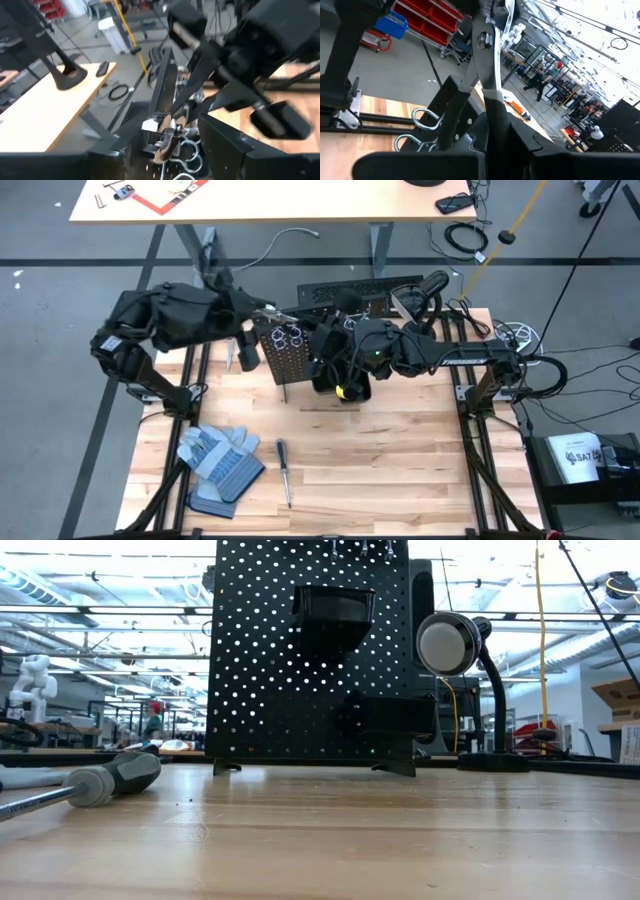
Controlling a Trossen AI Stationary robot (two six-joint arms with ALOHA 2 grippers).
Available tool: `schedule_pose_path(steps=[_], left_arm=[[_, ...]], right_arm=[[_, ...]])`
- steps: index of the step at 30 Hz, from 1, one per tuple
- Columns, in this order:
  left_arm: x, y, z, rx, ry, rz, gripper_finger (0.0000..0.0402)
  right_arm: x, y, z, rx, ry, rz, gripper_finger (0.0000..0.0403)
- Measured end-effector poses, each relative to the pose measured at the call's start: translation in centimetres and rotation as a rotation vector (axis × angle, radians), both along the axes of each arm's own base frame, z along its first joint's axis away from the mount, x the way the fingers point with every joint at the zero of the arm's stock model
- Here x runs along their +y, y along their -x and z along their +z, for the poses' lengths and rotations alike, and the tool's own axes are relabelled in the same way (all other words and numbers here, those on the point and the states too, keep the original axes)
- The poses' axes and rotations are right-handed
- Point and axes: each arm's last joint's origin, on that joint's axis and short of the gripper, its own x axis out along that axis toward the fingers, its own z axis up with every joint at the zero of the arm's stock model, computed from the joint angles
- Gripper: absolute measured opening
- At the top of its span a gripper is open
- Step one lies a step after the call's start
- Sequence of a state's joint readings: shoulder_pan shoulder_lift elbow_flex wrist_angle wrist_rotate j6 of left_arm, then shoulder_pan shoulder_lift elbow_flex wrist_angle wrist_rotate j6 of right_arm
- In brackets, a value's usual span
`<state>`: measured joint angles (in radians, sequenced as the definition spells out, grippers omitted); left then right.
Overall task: Hang tools onto peg board
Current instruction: Hang the black pliers on the black pegboard
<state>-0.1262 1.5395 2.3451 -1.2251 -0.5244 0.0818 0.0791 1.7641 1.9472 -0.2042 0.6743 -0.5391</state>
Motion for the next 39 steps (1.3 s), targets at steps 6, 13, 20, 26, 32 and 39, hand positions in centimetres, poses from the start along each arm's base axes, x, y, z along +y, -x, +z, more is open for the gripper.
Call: schedule_pose_path(steps=[6,13,20,26,32,39], left_arm=[[0.4,-0.8,-0.6,0.039,0.008,-0.007,0.0112],[0.6,-1.0,-0.6,0.040,0.027,-0.031,0.0065],[0.6,-1.1,-0.8,0.055,0.030,-0.040,0.0065],[0.6,-1.0,-1.1,0.087,0.029,-0.039,0.0065],[0.6,-1.0,-1.1,0.088,0.032,-0.044,0.0065],[0.6,-1.0,-1.2,0.099,0.035,-0.044,0.0065]], right_arm=[[0.3,0.0,0.0,0.001,0.003,0.008,0.0027],[0.3,0.0,-0.1,0.016,0.012,0.009,0.0027],[0.7,0.0,0.1,0.006,0.031,0.013,0.0076],[1.5,0.7,0.8,0.006,0.065,0.013,0.0144],[2.6,2.1,2.1,-0.012,0.090,0.041,0.0148],[2.8,3.2,2.5,0.014,0.095,-0.062,0.0096]])
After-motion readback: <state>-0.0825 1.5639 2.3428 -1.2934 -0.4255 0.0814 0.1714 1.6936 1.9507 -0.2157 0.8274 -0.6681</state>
